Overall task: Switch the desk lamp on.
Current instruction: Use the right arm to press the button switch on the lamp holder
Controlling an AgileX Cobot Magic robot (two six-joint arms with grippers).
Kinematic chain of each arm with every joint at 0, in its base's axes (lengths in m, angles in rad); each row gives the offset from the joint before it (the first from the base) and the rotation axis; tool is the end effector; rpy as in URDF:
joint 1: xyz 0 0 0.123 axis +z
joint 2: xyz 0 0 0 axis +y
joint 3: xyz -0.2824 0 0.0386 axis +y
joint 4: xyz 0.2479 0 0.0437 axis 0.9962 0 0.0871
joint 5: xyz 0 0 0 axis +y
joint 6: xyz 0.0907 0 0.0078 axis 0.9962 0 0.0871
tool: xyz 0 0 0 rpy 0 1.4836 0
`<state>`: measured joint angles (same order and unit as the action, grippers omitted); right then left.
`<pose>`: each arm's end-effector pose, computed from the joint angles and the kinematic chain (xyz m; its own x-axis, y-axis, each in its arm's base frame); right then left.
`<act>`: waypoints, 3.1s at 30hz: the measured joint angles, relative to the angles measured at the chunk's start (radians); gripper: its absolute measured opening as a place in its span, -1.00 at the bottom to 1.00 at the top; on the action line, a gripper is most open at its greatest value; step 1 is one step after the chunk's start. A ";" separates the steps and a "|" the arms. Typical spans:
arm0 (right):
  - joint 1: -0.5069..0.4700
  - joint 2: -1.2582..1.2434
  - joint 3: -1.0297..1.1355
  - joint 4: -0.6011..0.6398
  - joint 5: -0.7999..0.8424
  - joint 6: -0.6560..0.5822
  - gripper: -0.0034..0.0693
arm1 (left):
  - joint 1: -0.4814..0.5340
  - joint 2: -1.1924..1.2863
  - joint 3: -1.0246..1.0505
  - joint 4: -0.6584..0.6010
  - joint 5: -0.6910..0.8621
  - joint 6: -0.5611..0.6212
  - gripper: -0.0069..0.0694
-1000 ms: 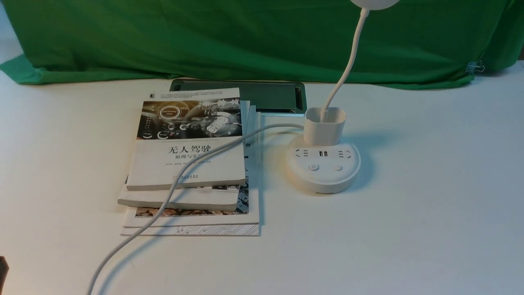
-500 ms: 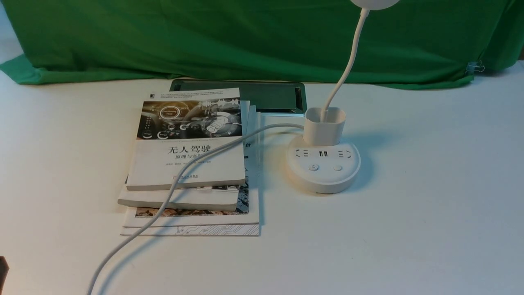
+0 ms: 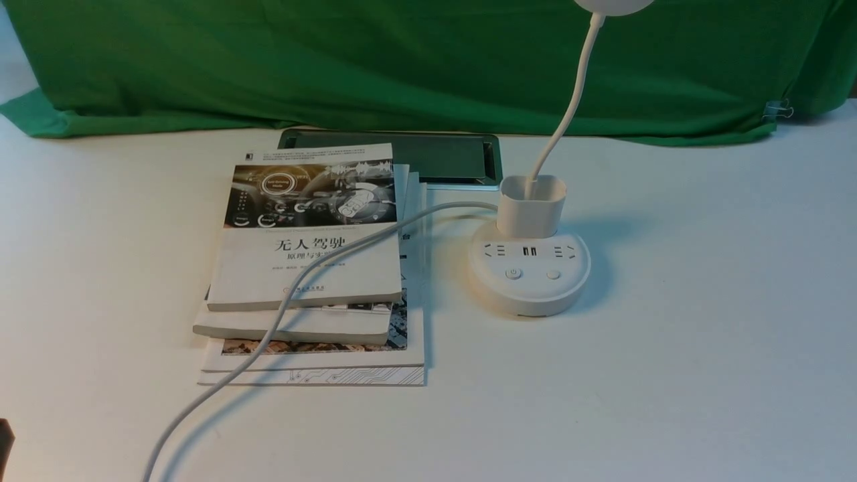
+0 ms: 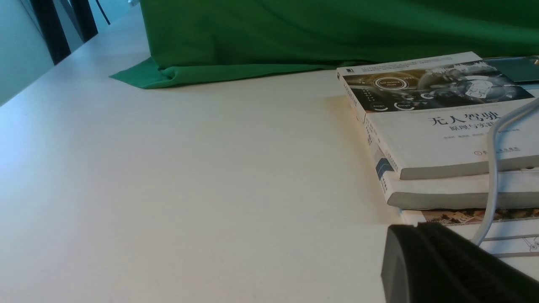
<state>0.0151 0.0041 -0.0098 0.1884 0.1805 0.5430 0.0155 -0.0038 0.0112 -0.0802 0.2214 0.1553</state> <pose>0.0560 0.0039 0.2001 -0.0953 0.6639 -0.7417 0.0199 0.7462 0.6654 0.0558 -0.0007 0.1895 -0.1399 0.0748 -0.9873 0.0127 0.9972 0.0737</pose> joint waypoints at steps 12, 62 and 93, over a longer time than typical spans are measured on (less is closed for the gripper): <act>0.209 0.551 -0.735 0.000 0.363 -0.795 -0.83 | 0.000 0.000 0.000 0.000 0.000 0.000 -0.76; 0.396 1.955 -1.307 -0.003 0.274 -0.957 -0.82 | 0.000 0.000 0.000 0.000 -0.001 0.000 -0.76; 0.415 2.012 -1.340 -0.002 0.293 -0.906 -0.82 | 0.000 0.000 0.000 0.000 -0.001 0.000 -0.76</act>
<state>0.4302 2.0160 -1.3497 0.1868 0.4733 -0.3632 0.0155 -0.0038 0.0112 -0.0802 0.2205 0.1553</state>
